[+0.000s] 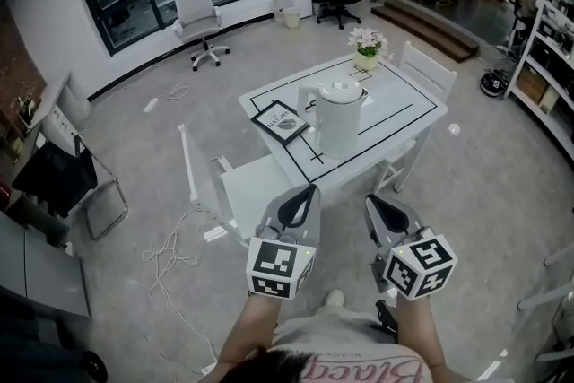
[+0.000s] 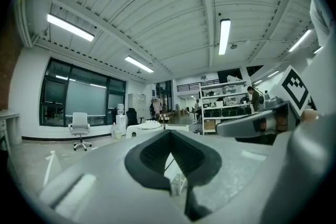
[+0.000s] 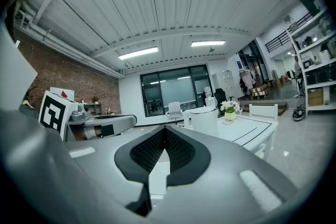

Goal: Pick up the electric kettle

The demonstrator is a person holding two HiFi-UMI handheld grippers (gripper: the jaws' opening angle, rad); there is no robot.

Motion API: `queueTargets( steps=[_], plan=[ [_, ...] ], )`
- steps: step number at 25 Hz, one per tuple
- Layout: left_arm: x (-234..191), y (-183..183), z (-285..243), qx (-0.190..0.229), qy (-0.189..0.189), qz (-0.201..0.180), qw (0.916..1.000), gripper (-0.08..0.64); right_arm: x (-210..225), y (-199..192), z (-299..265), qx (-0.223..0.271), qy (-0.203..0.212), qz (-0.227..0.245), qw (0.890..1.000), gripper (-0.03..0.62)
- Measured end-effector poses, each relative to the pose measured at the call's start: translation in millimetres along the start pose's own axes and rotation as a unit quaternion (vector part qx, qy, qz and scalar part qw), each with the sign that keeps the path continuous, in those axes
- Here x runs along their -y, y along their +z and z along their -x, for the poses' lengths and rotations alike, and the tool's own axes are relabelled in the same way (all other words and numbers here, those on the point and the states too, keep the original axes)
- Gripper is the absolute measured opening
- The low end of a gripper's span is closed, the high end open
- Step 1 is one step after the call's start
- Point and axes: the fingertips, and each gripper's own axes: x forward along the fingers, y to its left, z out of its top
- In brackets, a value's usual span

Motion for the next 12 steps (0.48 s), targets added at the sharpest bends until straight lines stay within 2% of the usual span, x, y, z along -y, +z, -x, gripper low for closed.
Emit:
queueTargets(
  steps=[12],
  plan=[
    [-51.7, -18.2, -92.9, 0.008, 0.062, 0.027, 0.9977, 0.014, 79.9, 3.3, -78.1, -0.030, 0.028, 0.008, 0.999, 0.026]
  ],
)
